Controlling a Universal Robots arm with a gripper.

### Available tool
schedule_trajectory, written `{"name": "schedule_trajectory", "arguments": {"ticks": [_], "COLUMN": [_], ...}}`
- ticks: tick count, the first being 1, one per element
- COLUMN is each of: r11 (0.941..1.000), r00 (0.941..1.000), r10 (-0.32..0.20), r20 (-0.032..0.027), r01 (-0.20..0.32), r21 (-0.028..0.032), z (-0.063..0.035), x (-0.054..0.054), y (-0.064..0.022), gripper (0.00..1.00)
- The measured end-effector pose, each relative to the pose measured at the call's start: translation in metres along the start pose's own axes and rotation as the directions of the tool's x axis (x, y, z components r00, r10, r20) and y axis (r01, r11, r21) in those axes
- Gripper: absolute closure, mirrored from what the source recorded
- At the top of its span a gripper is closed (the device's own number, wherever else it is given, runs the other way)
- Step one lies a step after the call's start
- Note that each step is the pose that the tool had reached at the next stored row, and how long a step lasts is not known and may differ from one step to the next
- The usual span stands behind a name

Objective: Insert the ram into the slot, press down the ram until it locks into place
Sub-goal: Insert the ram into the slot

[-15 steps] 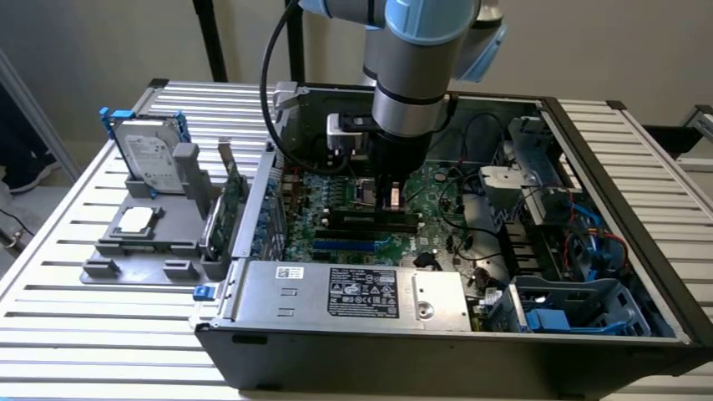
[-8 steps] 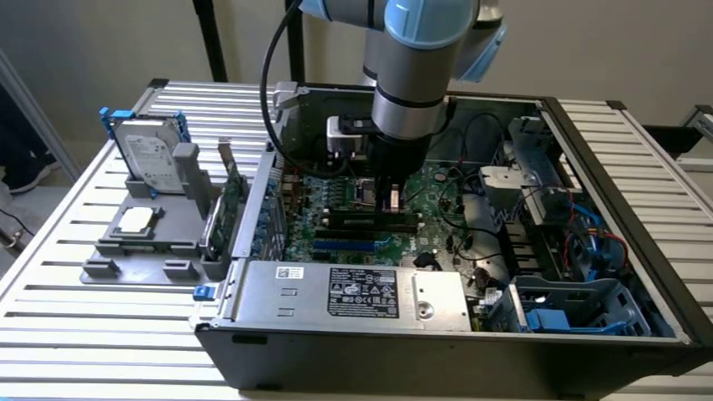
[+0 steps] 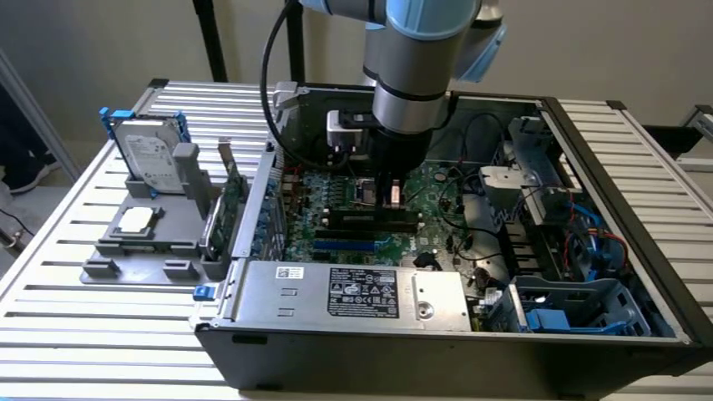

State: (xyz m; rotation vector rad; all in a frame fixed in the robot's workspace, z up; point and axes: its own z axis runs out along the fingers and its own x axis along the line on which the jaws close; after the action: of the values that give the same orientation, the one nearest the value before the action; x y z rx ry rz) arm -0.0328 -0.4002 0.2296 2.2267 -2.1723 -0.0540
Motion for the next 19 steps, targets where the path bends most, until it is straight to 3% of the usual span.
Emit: {"name": "schedule_trajectory", "arguments": {"ticks": [3, 8, 14, 19], "r11": [1.0, 0.9999, 0.9997, 0.9995], "r00": [1.0, 1.0, 1.0, 1.0], "r10": [0.0, 0.0, 0.0, 0.0], "r20": [0.0001, 0.0003, 0.0006, 0.0008], "r01": [0.0, 0.0, 0.0, 0.0], "r21": [-0.0023, -0.017, -0.0236, -0.033], "z": [-0.0003, 0.0, 0.0035, 0.0055], "x": [0.0, -0.0001, -0.0003, -0.0018], "y": [-0.0002, -0.0022, -0.0054, -0.006], "gripper": [0.86, 0.86, 0.86, 0.86]}}
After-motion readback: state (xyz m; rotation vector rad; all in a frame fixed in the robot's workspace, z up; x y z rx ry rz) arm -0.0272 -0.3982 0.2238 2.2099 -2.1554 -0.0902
